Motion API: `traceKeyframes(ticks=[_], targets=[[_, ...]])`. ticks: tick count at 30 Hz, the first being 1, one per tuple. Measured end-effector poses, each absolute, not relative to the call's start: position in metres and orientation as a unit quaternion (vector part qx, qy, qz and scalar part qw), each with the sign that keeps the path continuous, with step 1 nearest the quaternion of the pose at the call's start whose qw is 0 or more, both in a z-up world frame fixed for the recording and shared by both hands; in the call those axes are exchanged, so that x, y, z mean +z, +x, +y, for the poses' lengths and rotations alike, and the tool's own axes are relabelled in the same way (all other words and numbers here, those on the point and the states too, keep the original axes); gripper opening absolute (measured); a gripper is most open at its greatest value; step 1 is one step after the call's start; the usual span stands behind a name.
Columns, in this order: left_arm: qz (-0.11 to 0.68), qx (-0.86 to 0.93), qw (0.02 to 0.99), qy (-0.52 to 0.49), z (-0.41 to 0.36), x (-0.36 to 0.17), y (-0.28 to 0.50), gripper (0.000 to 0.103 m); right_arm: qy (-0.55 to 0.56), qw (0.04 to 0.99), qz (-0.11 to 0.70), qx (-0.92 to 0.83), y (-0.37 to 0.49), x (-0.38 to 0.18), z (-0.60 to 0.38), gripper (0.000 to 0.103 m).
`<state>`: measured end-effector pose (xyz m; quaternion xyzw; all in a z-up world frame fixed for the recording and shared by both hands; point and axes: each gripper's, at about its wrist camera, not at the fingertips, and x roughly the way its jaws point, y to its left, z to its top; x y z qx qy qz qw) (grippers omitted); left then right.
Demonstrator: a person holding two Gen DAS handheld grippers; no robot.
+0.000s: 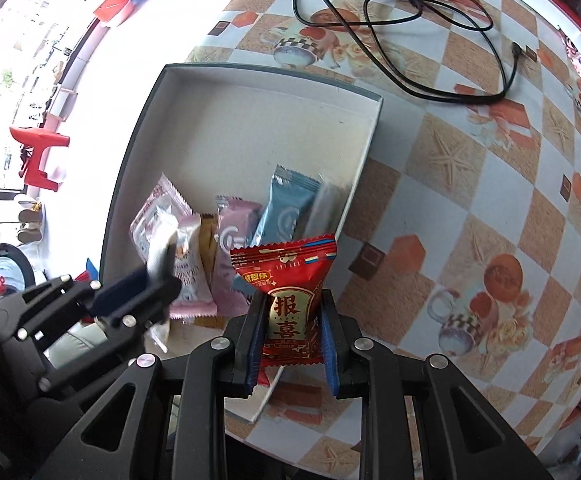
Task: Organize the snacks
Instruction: 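Carry both snacks over the white tray and lower them inside, then open both tools to release the snacks into the tray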
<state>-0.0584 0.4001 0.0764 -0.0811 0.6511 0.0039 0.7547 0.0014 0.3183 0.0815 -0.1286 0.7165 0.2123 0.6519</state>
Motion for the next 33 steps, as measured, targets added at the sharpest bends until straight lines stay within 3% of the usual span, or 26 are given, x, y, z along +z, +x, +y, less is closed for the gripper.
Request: traceKeyframes(ticks=[16, 18, 20, 22, 23, 24, 26, 31, 33], targets=[[0.664, 0.01, 0.744, -0.078, 0.401, 0.059, -0.049, 0.018, -0.134, 0.636, 0.732, 0.206, 0.023, 0.059, 0.346, 0.026], [0.661, 0.018, 0.746, -0.073, 0.4, 0.06, -0.05, 0.028, -0.134, 0.631, 0.736, 0.206, 0.023, 0.057, 0.346, 0.026], [0.659, 0.029, 0.748, -0.069, 0.402, 0.062, -0.05, 0.063, -0.134, 0.628, 0.739, 0.203, 0.024, 0.055, 0.346, 0.027], [0.654, 0.04, 0.753, -0.067, 0.404, 0.065, -0.051, 0.079, -0.134, 0.628, 0.741, 0.199, 0.026, 0.054, 0.343, 0.028], [0.653, 0.042, 0.753, -0.066, 0.404, 0.066, -0.051, 0.079, -0.133, 0.628, 0.741, 0.197, 0.027, 0.052, 0.342, 0.028], [0.658, 0.045, 0.749, -0.06, 0.404, 0.065, -0.051, 0.08, -0.129, 0.628, 0.742, 0.198, 0.028, 0.052, 0.341, 0.031], [0.668, 0.058, 0.74, -0.041, 0.403, 0.061, -0.05, 0.081, -0.131, 0.635, 0.736, 0.193, 0.028, 0.055, 0.338, 0.063], [0.673, 0.083, 0.735, -0.019, 0.404, 0.059, -0.051, 0.083, -0.139, 0.644, 0.726, 0.197, 0.026, 0.063, 0.337, 0.066], [0.67, 0.092, 0.736, -0.014, 0.405, 0.062, -0.052, 0.083, -0.14, 0.647, 0.723, 0.196, 0.023, 0.066, 0.336, 0.077]])
